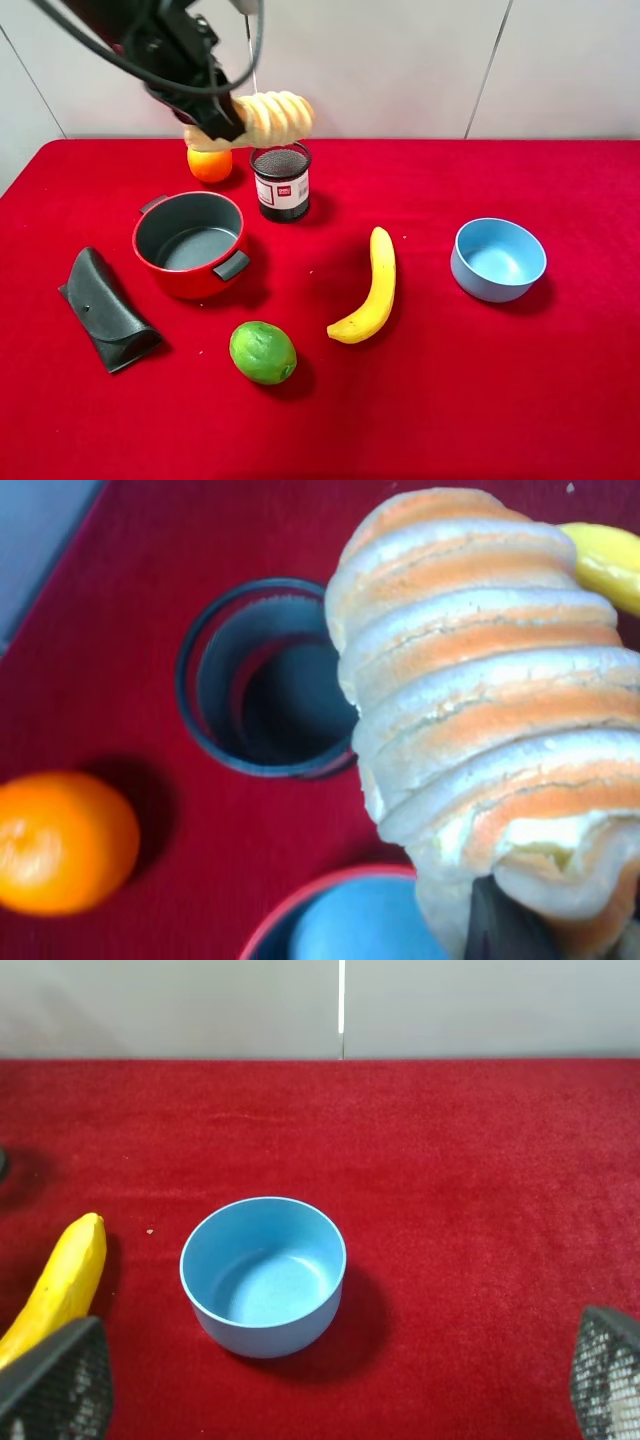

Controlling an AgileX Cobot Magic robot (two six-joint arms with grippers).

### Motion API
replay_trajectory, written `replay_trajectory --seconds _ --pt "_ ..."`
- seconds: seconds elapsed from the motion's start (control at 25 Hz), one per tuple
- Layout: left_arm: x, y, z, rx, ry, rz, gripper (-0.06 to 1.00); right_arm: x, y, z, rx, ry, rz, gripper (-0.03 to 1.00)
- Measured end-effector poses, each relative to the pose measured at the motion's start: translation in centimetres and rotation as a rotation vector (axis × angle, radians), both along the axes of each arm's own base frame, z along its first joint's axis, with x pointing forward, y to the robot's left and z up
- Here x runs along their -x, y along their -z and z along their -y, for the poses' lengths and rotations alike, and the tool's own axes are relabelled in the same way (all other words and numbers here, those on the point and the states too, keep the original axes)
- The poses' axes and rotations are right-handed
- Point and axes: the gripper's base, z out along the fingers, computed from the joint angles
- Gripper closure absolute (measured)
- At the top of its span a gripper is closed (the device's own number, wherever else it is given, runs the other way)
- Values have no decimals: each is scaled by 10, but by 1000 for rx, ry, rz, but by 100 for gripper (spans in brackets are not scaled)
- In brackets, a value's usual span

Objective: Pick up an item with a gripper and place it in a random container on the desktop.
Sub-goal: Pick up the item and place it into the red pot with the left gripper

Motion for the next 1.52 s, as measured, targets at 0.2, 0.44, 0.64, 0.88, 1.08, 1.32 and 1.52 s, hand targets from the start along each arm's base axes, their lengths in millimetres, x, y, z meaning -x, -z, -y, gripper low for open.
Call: replay_trajectory --seconds 0.2,0.44,0.64,0.88,1.08,1.32,1.52 --pt "15 -14 -19 28 -90 -19 74 0 0 0 0 0 0 27" --pt "30 -24 -27 40 -182 -107 74 0 0 0 0 0 0 27" --pt "39 -27 -32 52 -269 -188 74 0 0 0 0 0 0 27" --pt "46 -26 -38 56 -415 -294 74 0 0 0 0 0 0 27" --pt "49 -24 -43 18 -495 -334 74 0 0 0 0 0 0 27" --pt "51 -21 -48 -9 -567 -366 74 0 0 0 0 0 0 27" --pt "54 -5 -51 -38 -581 -388 74 0 0 0 0 0 0 27"
